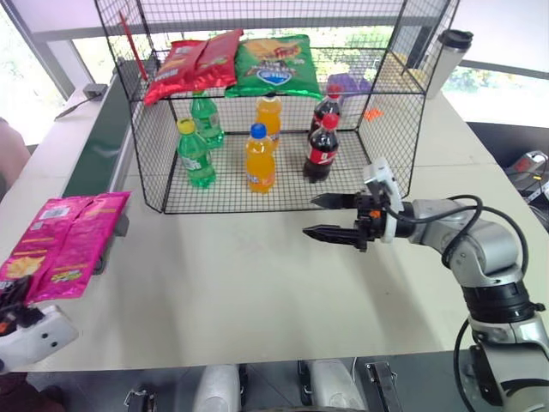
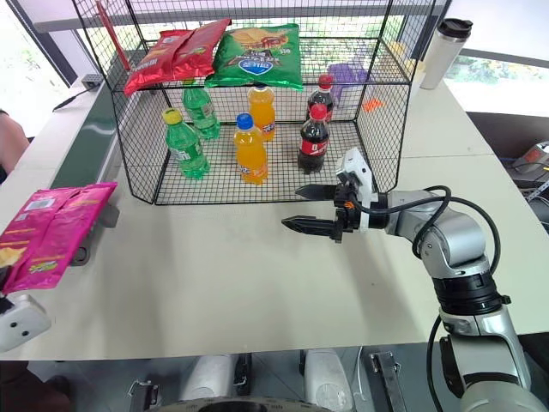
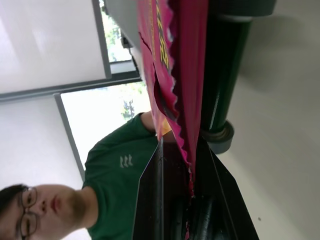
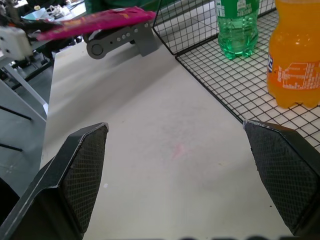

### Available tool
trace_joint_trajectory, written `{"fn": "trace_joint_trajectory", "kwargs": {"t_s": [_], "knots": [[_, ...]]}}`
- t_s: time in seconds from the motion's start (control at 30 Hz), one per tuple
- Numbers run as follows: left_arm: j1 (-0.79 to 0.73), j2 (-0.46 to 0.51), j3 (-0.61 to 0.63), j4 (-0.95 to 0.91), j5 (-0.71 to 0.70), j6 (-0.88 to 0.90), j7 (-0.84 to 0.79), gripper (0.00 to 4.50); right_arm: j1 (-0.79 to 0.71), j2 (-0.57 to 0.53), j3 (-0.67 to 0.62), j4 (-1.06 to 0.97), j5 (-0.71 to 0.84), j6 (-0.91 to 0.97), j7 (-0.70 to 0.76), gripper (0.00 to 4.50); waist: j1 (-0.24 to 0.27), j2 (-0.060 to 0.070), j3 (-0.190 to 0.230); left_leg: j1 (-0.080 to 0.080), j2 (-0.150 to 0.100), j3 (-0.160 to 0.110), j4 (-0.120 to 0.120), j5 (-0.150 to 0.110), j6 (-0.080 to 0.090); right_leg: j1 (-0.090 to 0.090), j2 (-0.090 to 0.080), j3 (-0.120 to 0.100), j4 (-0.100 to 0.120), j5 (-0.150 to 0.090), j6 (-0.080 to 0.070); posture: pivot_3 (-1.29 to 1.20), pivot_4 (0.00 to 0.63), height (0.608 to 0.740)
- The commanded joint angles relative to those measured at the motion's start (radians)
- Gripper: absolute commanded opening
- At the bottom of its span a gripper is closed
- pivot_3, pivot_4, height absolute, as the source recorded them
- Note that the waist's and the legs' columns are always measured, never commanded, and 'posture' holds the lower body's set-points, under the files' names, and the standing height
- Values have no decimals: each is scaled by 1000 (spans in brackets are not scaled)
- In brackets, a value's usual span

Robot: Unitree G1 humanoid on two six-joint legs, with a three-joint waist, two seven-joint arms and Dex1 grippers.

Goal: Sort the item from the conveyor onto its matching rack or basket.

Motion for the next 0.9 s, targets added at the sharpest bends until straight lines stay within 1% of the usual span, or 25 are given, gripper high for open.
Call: {"fn": "trace_joint_trajectory", "kwargs": {"t_s": [0.03,0.07,0.13,0.17,0.2,0.27,0.37,0.43,0.5,0.57,0.63,0.7,0.77,0.8,0.9], "knots": [[24,13,179,-85,-312,82,-127,40,-33,8,-4,27,-3,-25,21,4500,0,-1,-1,0,0,0,0,0,0,0,0,0,0,0,0,0,150,740],[28,25,228,-104,-424,156,-185,40,-41,10,-5,39,-4,-27,26,4500,0,-1,-1,0,0,0,0,0,0,0,0,0,0,0,0,0,150,740],[14,86,348,-122,-625,304,-278,40,-60,12,-5,61,-8,-32,35,4500,-1,-1,-1,0,0,0,1,0,0,0,0,-1,1,0,0,0,150,740],[-8,147,437,-123,-773,435,-316,40,-75,16,-7,77,-7,-34,41,4500,0,-1,-1,1,0,0,1,0,0,0,0,-1,1,0,0,0,150,740],[-40,241,536,-92,-902,547,-364,40,-98,19,-17,96,0,-33,47,4500,1,-1,-1,1,0,0,2,0,0,0,0,-2,2,0,0,0,150,740],[-71,370,669,-45,-1104,723,-450,40,-135,27,-40,120,21,-23,52,4500,3,-1,0,1,0,-2,4,0,0,0,1,-4,5,0,0,0,150,740],[-103,529,792,61,-1235,897,-576,40,-184,33,-86,133,70,10,52,4500,-2,4,-1,1,0,-1,6,1,-1,1,4,-5,6,0,0,0,150,740],[-100,613,876,118,-1348,1028,-692,40,-208,33,-112,130,98,29,47,4500,-2,1,1,2,-1,2,6,1,0,0,5,-4,11,0,0,0,150,740],[-137,686,919,174,-1418,1123,-766,40,-223,32,-130,125,115,40,41,4500,-2,0,1,1,0,2,6,1,0,-3,8,-4,13,0,1,0,150,740],[-203,764,925,231,-1484,1204,-816,40,-233,29,-150,112,133,53,32,4500,-1,0,1,2,0,6,5,1,0,-5,9,-4,15,1,2,0,150,740],[-319,842,877,301,-1558,1263,-798,40,-237,34,-165,89,149,63,18,4500,2,0,1,2,1,7,5,1,0,-6,11,-4,17,1,3,0,150,740],[-424,882,810,331,-1602,1290,-780,40,-236,39,-168,71,152,59,4,4500,-1,0,1,2,2,8,5,1,-1,-7,13,-4,18,1,3,0,150,740],[-533,904,712,344,-1692,1299,-727,40,-232,46,-169,49,164,61,-5,4500,-2,0,1,3,2,9,4,1,-1,-7,14,-3,18,1,3,0,150,740],[-592,906,634,337,-1756,1284,-687,40,-223,49,-165,28,167,60,-10,4500,-2,0,1,3,2,9,3,1,-1,-8,14,-2,19,1,4,0,150,740],[-729,897,457,309,-1862,1252,-608,40,-196,62,-162,-32,176,62,-42,4500,-2,0,1,2,4,9,3,1,-1,-10,15,-1,20,2,5,0,150,740]]}}
